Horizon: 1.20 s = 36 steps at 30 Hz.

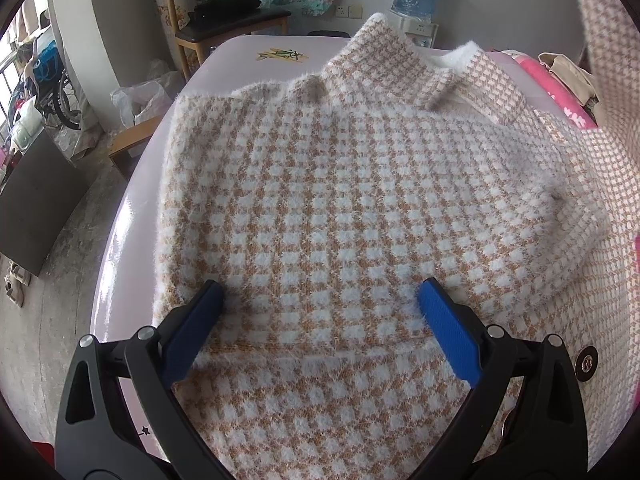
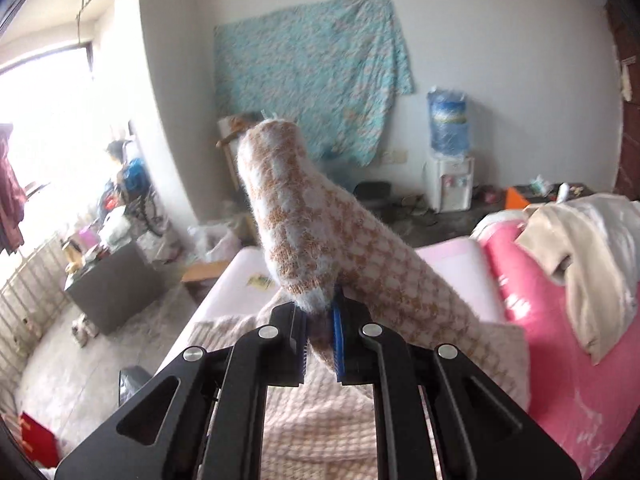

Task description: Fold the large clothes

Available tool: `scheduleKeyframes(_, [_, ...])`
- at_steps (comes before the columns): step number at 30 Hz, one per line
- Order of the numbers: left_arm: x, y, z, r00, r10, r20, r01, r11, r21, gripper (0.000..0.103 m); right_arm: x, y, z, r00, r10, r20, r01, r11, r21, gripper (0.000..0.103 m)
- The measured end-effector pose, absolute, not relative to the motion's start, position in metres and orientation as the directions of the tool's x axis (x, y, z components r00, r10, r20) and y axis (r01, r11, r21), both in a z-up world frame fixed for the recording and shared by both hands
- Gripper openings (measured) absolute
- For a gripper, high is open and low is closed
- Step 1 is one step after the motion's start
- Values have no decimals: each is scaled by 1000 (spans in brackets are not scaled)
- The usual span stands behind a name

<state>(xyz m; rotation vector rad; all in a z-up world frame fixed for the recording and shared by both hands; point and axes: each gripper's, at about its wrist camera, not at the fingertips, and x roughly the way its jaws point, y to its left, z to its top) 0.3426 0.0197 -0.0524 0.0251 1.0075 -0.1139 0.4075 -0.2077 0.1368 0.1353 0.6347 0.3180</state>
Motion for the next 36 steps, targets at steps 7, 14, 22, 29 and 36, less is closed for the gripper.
scheduleKeyframes(7, [313, 52, -20, 592, -248, -767, 151, 969, -197, 95, 412, -156, -10, 239, 402, -884, -356, 883, 305, 21])
scheduleKeyframes(14, [317, 50, -1, 567, -444, -694, 234, 895, -381, 89, 375, -207, 13, 390, 427, -816, -386, 880, 277, 54])
scheduleKeyframes(22, [335, 45, -16, 395, -680, -617, 201, 720, -664, 83, 373, -231, 28, 433, 473, -767, -369, 870, 328, 59])
scheduleKeyframes(29, [368, 6, -53, 314, -598, -738, 143, 798, -585, 51, 372, -290, 4, 501, 418, -758, -189, 908, 375, 59])
scheduleKeyframes(36, [371, -23, -6, 386, -547, -743, 265, 837, -479, 8, 360, -328, 9, 576, 351, -738, -127, 931, 344, 59])
